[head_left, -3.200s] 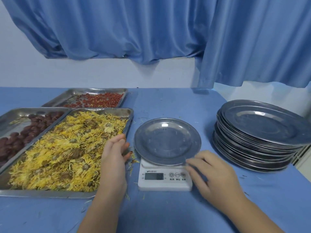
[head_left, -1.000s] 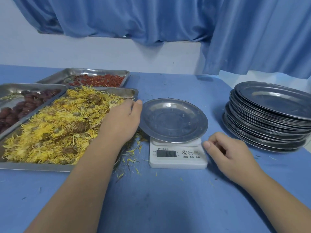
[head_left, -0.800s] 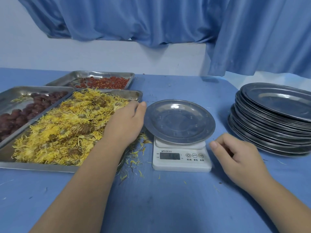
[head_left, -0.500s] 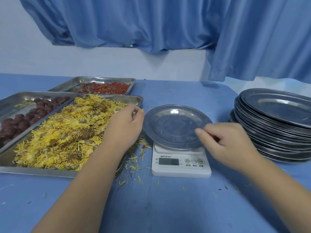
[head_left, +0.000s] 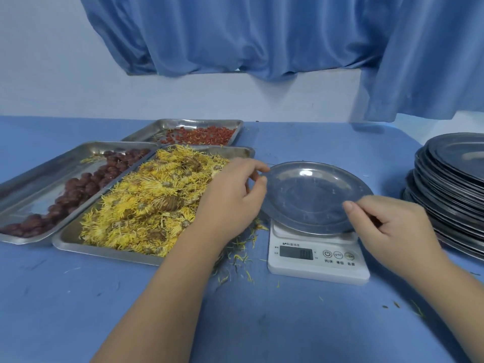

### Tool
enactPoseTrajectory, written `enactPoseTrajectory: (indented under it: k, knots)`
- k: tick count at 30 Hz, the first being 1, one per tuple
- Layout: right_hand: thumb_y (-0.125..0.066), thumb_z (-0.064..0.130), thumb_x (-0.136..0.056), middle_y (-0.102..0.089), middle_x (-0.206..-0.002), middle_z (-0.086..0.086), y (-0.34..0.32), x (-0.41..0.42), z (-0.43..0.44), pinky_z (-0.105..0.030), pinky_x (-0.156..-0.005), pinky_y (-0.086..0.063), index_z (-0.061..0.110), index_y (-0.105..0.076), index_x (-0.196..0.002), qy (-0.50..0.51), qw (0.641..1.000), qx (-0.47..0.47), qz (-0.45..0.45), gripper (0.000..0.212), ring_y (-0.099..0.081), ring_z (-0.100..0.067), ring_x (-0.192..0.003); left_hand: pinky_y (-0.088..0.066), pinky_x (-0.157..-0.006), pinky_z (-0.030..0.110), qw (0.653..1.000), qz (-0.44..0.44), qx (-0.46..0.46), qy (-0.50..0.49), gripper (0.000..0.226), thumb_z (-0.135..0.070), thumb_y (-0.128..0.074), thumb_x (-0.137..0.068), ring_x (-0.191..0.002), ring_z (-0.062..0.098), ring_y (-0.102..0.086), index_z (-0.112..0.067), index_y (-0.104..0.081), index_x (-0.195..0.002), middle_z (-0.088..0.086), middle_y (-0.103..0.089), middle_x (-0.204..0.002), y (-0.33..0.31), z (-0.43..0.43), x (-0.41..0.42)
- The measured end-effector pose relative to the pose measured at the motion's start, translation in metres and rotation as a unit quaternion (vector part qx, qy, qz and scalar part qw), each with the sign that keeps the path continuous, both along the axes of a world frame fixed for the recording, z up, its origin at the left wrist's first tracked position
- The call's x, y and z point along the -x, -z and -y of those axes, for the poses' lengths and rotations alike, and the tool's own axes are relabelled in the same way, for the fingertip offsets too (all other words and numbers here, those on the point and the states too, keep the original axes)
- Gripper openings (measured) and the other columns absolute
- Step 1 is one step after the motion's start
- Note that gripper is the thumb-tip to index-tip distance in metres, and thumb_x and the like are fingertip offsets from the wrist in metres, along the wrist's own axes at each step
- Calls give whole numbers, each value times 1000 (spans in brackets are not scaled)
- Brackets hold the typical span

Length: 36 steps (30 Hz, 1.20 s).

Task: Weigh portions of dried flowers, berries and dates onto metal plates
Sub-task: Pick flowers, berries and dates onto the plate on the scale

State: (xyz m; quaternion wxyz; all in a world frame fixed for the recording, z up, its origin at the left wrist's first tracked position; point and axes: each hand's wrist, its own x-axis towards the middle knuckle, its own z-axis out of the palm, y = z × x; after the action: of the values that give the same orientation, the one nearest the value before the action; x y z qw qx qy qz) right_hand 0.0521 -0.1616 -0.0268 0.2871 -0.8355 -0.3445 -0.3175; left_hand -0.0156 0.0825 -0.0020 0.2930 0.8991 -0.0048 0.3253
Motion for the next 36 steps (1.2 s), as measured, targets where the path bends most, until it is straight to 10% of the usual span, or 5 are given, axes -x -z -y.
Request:
enactPoseTrajectory:
  k: [8, 13, 18, 27, 36]
  knots:
    - [-51, 31, -95, -27, -44, 6, 1, -2, -1, -32, -48, -33, 12, -35, -51, -27, 1000, -1, -13, 50, -33, -14, -44, -43, -63, 29, 968, -130, -180, -115, 11, -38, -52, -93, -76, 5, -52, -31, -60, -88, -16, -53, -85, -34, -54, 42]
    - [-57, 24, -89, -32, -43, 2, -1, -1, 4, -38, -45, -39, 10, -38, -51, 0, 1000, -14, -19, 45, -40, -22, -44, -47, -98, 38, 907, -276, -273, -165, 27, -30, -56, -93, -112, 16, -54, -31, -61, -119, -3, -53, -126, -53, -99, 48]
    - [-56, 27, -90, -28, -42, 4, -1, -2, 6, -37, -46, -37, 14, -33, -50, 1, 999, -21, -36, 47, -37, -20, -43, -38, -97, 27, 882, -354, -277, -140, 43, -22, -62, -90, -119, 15, -52, -25, -55, -133, -1, -55, -137, -48, -121, 46]
    - [-54, 30, -90, -29, -42, 1, -2, -2, 7, -37, -45, -37, 10, -34, -51, 5, 998, -29, -57, 48, -35, -22, -43, -40, -67, 22, 960, -240, -92, -108, 17, -38, -74, -83, -88, 1, -57, -41, -65, -96, -12, -64, -101, -45, -132, 51]
    - [-55, 28, -91, -29, -44, -1, -4, -3, 6, -38, -46, -36, 7, -35, -53, 2, 997, -44, -67, 47, -33, -24, -46, -48, -74, 29, 980, -143, 103, -90, 10, -40, -64, -90, -84, 9, -65, -33, -70, -85, -15, -70, -93, -50, -126, 50]
